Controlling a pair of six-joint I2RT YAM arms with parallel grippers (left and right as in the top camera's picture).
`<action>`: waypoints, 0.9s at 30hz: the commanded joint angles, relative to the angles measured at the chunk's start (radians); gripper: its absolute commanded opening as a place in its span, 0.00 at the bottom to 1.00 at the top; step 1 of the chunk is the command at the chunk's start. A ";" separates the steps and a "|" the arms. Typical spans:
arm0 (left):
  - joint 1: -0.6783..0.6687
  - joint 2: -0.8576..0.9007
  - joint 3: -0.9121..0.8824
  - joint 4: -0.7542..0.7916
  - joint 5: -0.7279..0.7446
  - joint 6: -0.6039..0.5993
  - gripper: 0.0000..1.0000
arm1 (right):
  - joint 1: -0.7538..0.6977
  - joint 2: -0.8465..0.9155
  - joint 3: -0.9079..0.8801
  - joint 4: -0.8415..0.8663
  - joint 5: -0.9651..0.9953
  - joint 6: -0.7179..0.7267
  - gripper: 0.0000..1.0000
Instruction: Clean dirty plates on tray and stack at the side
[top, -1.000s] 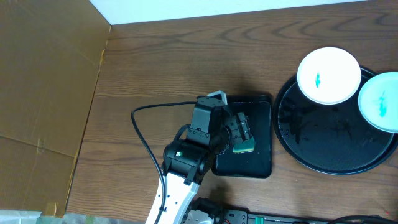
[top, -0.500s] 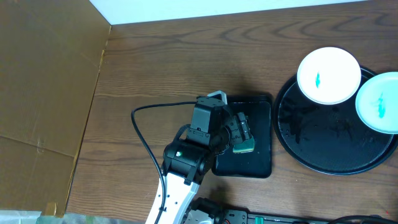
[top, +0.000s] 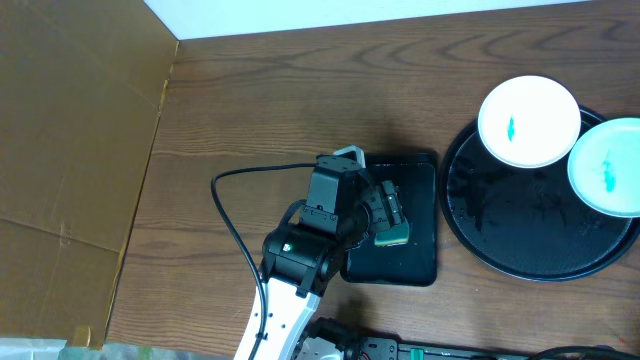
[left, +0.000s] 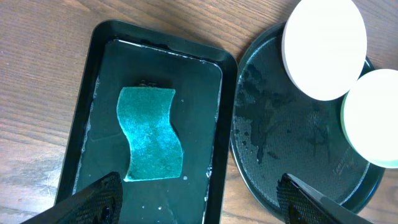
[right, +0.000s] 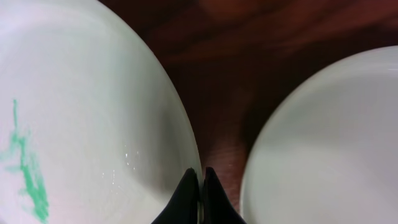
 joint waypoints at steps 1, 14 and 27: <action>0.003 -0.003 0.018 0.000 0.002 0.009 0.80 | -0.006 -0.005 0.002 -0.034 -0.029 0.005 0.01; 0.003 -0.003 0.018 0.000 0.002 0.009 0.80 | 0.059 -0.283 0.002 -0.242 -0.203 0.119 0.01; 0.003 -0.003 0.018 0.000 0.002 0.009 0.80 | 0.374 -0.224 -0.171 -0.217 -0.149 0.430 0.01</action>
